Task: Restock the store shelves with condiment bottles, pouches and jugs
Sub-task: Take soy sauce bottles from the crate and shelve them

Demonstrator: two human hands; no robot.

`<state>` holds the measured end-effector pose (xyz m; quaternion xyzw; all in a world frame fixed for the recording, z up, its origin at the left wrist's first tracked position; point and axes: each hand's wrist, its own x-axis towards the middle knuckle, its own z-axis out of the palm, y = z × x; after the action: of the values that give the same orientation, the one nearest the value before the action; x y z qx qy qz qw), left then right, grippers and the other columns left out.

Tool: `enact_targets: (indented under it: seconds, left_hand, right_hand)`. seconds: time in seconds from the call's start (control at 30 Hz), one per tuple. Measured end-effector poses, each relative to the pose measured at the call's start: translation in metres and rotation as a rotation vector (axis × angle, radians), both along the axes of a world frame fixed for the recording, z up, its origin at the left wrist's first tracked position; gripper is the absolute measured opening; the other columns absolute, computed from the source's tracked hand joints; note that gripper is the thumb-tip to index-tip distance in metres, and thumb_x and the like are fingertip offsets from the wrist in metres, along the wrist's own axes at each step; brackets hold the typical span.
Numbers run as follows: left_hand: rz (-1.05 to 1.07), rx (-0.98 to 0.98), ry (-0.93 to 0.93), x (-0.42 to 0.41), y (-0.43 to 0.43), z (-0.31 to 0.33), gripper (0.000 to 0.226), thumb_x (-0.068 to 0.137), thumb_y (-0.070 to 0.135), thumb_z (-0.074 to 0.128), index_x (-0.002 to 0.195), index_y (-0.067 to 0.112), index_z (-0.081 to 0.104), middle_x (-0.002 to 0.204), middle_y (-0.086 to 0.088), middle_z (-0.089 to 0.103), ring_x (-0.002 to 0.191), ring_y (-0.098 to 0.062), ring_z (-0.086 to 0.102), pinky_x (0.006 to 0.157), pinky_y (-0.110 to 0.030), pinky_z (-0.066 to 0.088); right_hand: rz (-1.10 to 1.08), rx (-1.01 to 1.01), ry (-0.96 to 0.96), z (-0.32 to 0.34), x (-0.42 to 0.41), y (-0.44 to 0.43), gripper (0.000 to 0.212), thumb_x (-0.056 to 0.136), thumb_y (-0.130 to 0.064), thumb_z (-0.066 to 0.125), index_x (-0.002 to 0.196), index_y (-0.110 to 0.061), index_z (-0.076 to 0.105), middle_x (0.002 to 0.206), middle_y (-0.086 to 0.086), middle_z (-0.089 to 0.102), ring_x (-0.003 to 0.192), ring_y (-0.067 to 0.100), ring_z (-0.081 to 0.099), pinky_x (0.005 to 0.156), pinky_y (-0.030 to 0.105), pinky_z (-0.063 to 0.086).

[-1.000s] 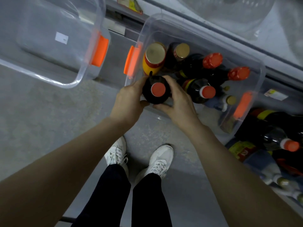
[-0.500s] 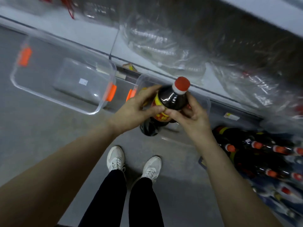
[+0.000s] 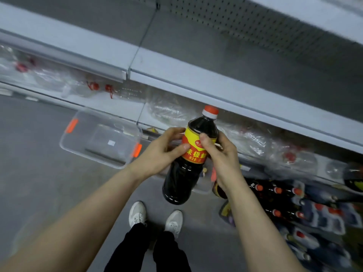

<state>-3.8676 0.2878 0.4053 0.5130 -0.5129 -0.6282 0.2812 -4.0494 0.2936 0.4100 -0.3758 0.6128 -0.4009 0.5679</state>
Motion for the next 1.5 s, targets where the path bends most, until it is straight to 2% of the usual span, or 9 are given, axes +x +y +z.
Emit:
enact_targets:
  seconds: [0.07, 0.17, 0.3, 0.53, 0.8, 0.9, 1.07, 1.37, 1.5]
  left_hand:
    - [-0.031, -0.029, 0.018, 0.001, 0.007, 0.026, 0.055, 0.087, 0.039, 0.073, 0.136, 0.035, 0.050, 0.123, 0.019, 0.063, 0.112, 0.000, 0.062, 0.098, -0.027, 0.052]
    - [-0.060, -0.054, 0.044, 0.001, 0.016, 0.072, 0.064, 0.075, 0.047, 0.080, 0.127, 0.065, 0.047, 0.125, 0.026, 0.062, 0.114, -0.003, 0.063, 0.096, -0.025, 0.052]
    - [-0.065, -0.168, 0.018, -0.005, 0.020, 0.132, 0.081, 0.068, 0.045, 0.086, 0.130, 0.070, 0.041, 0.128, 0.030, 0.059, 0.115, 0.000, 0.063, 0.097, -0.020, 0.050]
    - [-0.033, -0.375, -0.094, -0.020, 0.031, 0.220, 0.081, 0.056, 0.058, 0.083, 0.116, 0.082, 0.034, 0.113, 0.040, 0.061, 0.108, 0.012, 0.060, 0.096, -0.022, 0.049]
    - [0.092, -0.659, -0.113, -0.038, 0.025, 0.326, 0.066, 0.062, 0.052, 0.077, 0.119, 0.066, 0.047, 0.108, 0.024, 0.070, 0.102, -0.001, 0.066, 0.096, -0.040, 0.052]
    - [0.128, -0.709, -0.065, -0.039, 0.021, 0.358, 0.064, 0.060, 0.053, 0.079, 0.112, 0.073, 0.048, 0.104, 0.026, 0.071, 0.098, 0.004, 0.066, 0.090, -0.032, 0.053]
    - [0.153, -0.764, 0.022, -0.037, 0.008, 0.408, 0.058, 0.059, 0.050, 0.082, 0.107, 0.069, 0.056, 0.106, 0.026, 0.071, 0.098, 0.006, 0.066, 0.091, -0.033, 0.055]
    - [0.223, -0.917, -0.071, -0.026, -0.003, 0.467, 0.062, 0.058, 0.053, 0.081, 0.104, 0.078, 0.048, 0.103, 0.041, 0.063, 0.096, 0.020, 0.059, 0.067, -0.004, 0.047]
    - [0.239, -0.937, -0.101, -0.012, -0.021, 0.484, 0.063, 0.057, 0.054, 0.080, 0.104, 0.079, 0.047, 0.101, 0.037, 0.066, 0.090, 0.017, 0.061, 0.066, -0.012, 0.046]
  right_hand:
    - [0.002, -0.022, -0.001, 0.034, -0.003, 0.001, 0.057, 0.072, -0.054, 0.078, 0.119, -0.024, 0.068, 0.109, -0.001, 0.076, 0.101, 0.015, 0.072, 0.077, 0.026, 0.058]
    - [0.011, -0.058, 0.039, 0.087, -0.005, 0.003, 0.053, 0.074, -0.058, 0.075, 0.114, -0.024, 0.070, 0.106, 0.001, 0.076, 0.100, 0.017, 0.073, 0.082, 0.037, 0.060]
    - [-0.015, -0.130, 0.034, 0.156, -0.009, 0.003, 0.046, 0.077, -0.051, 0.079, 0.110, -0.020, 0.072, 0.106, 0.003, 0.077, 0.103, 0.018, 0.072, 0.091, 0.038, 0.057]
    - [-0.016, -0.277, 0.035, 0.271, -0.015, 0.002, 0.054, 0.071, -0.052, 0.073, 0.112, -0.016, 0.070, 0.100, -0.002, 0.078, 0.092, 0.008, 0.074, 0.067, 0.017, 0.056]
    - [-0.027, -0.486, 0.065, 0.387, -0.017, -0.001, 0.061, 0.067, -0.055, 0.076, 0.117, -0.022, 0.069, 0.107, -0.005, 0.077, 0.099, 0.011, 0.073, 0.075, 0.025, 0.057]
    - [-0.022, -0.557, 0.060, 0.413, -0.024, 0.002, 0.062, 0.075, -0.043, 0.079, 0.129, -0.017, 0.062, 0.119, 0.000, 0.072, 0.111, 0.014, 0.069, 0.089, 0.032, 0.058]
    - [0.075, -0.649, 0.190, 0.435, -0.032, 0.007, 0.049, 0.081, -0.026, 0.084, 0.126, -0.023, 0.064, 0.111, -0.010, 0.075, 0.102, -0.001, 0.069, 0.081, 0.019, 0.056]
    - [0.082, -0.804, 0.357, 0.485, -0.017, -0.011, 0.048, 0.073, -0.040, 0.087, 0.117, -0.031, 0.070, 0.104, -0.015, 0.076, 0.100, 0.002, 0.070, 0.090, 0.035, 0.058]
    - [0.079, -0.851, 0.379, 0.500, -0.003, -0.028, 0.044, 0.075, -0.042, 0.085, 0.116, -0.030, 0.071, 0.105, -0.015, 0.075, 0.101, 0.004, 0.069, 0.094, 0.041, 0.057]
